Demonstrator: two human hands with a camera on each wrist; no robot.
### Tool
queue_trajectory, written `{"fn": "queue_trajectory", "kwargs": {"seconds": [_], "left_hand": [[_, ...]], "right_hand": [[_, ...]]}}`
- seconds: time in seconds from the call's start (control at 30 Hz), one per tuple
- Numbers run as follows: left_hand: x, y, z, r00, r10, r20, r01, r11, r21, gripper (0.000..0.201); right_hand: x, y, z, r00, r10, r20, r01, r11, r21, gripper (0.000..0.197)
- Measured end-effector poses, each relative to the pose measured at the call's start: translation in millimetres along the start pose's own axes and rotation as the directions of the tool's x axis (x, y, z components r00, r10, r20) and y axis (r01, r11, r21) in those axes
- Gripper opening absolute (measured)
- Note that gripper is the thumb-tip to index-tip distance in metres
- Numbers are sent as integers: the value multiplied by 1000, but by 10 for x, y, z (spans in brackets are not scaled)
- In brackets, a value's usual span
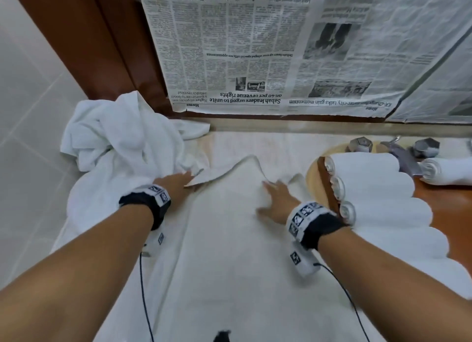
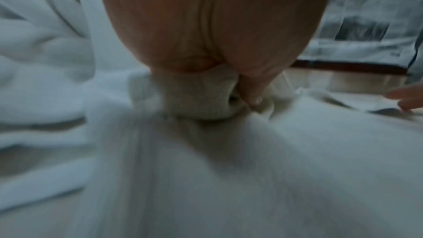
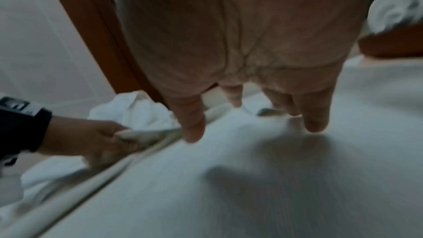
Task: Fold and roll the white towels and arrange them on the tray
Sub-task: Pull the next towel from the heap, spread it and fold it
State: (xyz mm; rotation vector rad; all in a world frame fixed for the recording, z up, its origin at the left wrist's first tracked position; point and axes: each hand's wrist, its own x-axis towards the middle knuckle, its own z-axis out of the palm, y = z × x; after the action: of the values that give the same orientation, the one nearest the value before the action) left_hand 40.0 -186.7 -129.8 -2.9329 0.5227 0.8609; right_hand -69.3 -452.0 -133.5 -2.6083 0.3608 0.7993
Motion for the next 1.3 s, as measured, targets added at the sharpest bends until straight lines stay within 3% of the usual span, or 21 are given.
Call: {"fn": "queue_trajectory", "kwargs": {"seconds": [0.07,0.13,0.27,0.4,0.5,0.63,0.7,0.8,0.83,0.87,0.93,1.0,1.07,1.13,1.2,1.27,1.3], "left_hand": [[155,-134,102,1000,0,-14,1,996,94,59],[340,-336,128,1000,-18,-14,20,989,149,61],[696,-909,81,997,-69,-39,72,992,100,73],[989,-1371,76,988,-129,-89,134,990,49,66],[1052,-1285,-56,988,-113,-110,117,993,31,52],[865,-1005,-201,964,-135,-231,136,991,-12,34],[708,-750,-215,935,-165,-315,143,986,-92,27],[427,-203,-140,858,-10,-513,-19,998,-52,18],[333,-30,-51,857,56,-512,-93,995,-47,19],[221,129,47,893,89,-440,-137,988,-78,24],[32,329,259,974,66,-215,-97,986,-133,40],[-44,325,429,996,36,-81,-45,993,-108,58],[-37,182,498,999,24,-38,-29,992,-125,70],[-6,11,507,997,23,-78,-38,980,-196,69],[-26,-145,496,961,-33,-274,-53,953,-298,61],[-106,-234,480,907,-190,-376,74,950,-302,57],[-158,-235,473,905,-269,-330,171,939,-297,60]], "right_hand": [[121,-20,172,995,11,103,1,993,-118,100],[197,-61,196,996,41,85,-28,988,-150,105],[387,-137,24,992,112,54,-99,977,-189,113],[483,-127,-132,993,112,45,-99,967,-236,117],[591,-109,-138,991,133,33,-121,964,-238,119],[721,-107,-133,985,168,38,-154,959,-238,125],[764,-106,-138,982,183,49,-167,960,-226,125],[791,-123,-174,977,206,62,-190,961,-201,126],[802,-133,-189,976,209,65,-192,960,-204,126],[819,-141,-204,975,210,67,-193,959,-206,126],[851,-157,-233,974,216,68,-198,958,-206,128],[873,-157,-240,973,220,63,-202,956,-210,129],[863,-160,-249,975,214,62,-197,958,-207,129],[861,-146,-245,977,205,57,-190,961,-201,129],[849,-129,-224,982,187,25,-178,962,-208,128],[808,-105,-187,984,177,-20,-177,961,-214,126],[761,-96,-167,983,176,-50,-182,961,-207,122]]}}
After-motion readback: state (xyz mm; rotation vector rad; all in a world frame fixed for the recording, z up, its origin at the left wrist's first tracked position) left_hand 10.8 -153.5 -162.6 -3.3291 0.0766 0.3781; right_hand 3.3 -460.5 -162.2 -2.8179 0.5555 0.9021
